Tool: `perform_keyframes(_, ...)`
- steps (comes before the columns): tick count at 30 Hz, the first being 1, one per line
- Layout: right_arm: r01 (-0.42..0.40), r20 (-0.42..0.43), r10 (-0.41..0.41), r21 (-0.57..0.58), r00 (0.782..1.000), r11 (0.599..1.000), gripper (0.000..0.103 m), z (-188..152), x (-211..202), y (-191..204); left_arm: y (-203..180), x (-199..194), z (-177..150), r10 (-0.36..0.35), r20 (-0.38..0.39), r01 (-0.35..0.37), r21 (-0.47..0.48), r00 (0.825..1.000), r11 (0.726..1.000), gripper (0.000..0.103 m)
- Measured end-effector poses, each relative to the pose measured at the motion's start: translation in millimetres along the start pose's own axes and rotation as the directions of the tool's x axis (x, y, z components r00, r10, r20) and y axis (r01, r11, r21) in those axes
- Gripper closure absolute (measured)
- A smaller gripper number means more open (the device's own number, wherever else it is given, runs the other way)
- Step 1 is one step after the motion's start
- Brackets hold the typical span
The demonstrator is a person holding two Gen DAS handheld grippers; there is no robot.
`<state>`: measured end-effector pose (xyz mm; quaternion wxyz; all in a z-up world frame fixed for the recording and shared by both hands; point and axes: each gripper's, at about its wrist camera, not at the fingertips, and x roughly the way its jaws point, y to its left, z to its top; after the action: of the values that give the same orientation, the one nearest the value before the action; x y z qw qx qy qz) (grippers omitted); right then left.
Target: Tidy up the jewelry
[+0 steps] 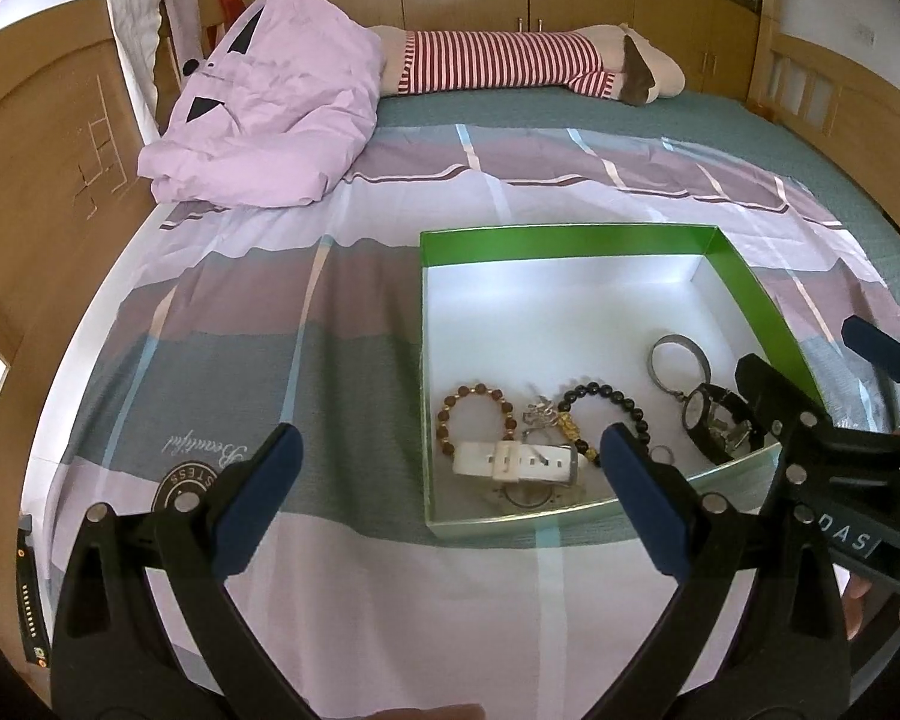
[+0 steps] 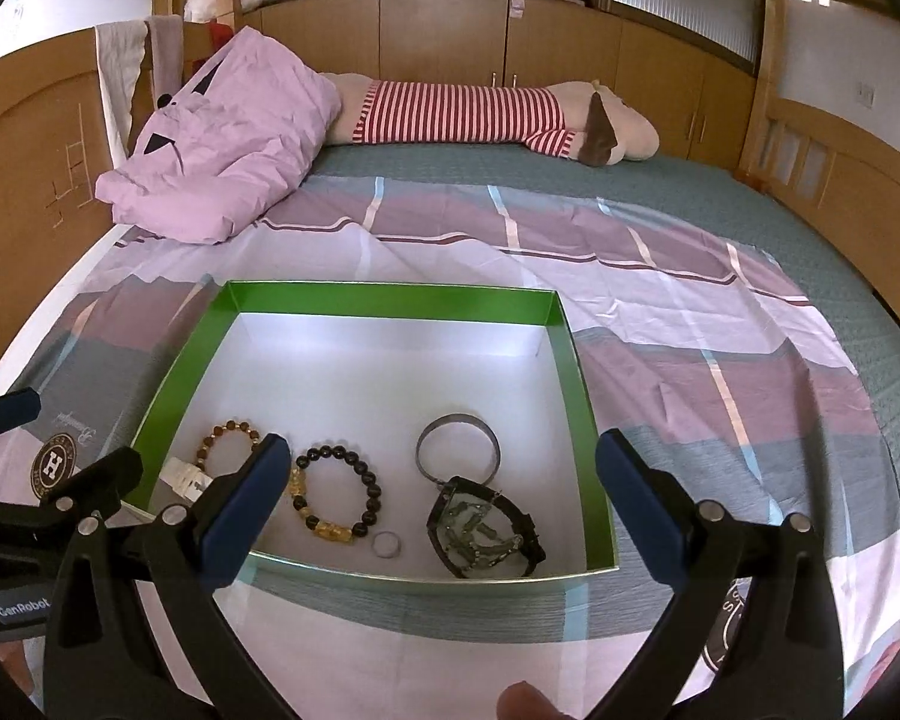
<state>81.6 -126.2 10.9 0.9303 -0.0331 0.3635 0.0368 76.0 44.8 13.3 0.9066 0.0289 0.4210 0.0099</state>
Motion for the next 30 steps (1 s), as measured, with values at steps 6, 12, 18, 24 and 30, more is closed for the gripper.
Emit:
perform_keyframes(6, -0.004, -0.01, 0.004, 0.011, 1.0, 1.0, 0.001, -3.4, 4.2, -1.3, -2.0, 1.9, -1.8, -0.003, -0.008, 0.003, 0.008, 1.0, 1.0, 0.002)
perform_keyframes(12, 0.011, -0.009, -0.011, 0.003, 1.0, 1.0, 0.001, -4.5, 0.9, 2.3, 2.2, 0.1, -2.7, -0.008, -0.009, 0.008, 0.004, 1.0, 1.0, 0.002)
perform_keyframes(18, 0.011, -0.01, -0.011, 0.004, 1.0, 1.0, 0.001, -3.8, -0.3, 5.3, 7.8, -0.5, -4.7, -0.002, -0.016, 0.001, -0.008, 1.0, 1.0, 0.002)
perform_keyframes(24, 0.017, -0.013, -0.017, 0.005, 1.0, 1.0, 0.001, -3.8, -1.5, 12.8, 12.1, -0.8, -5.6, -0.002, -0.021, 0.002, -0.018, 1.0, 1.0, 0.002)
perform_keyframes(30, 0.026, -0.017, -0.025, 0.008, 1.0, 1.0, 0.001, -4.9, 0.7, 14.6, 10.7, 2.9, -7.1, -0.006, -0.034, 0.006, -0.018, 0.999, 1.0, 0.002)
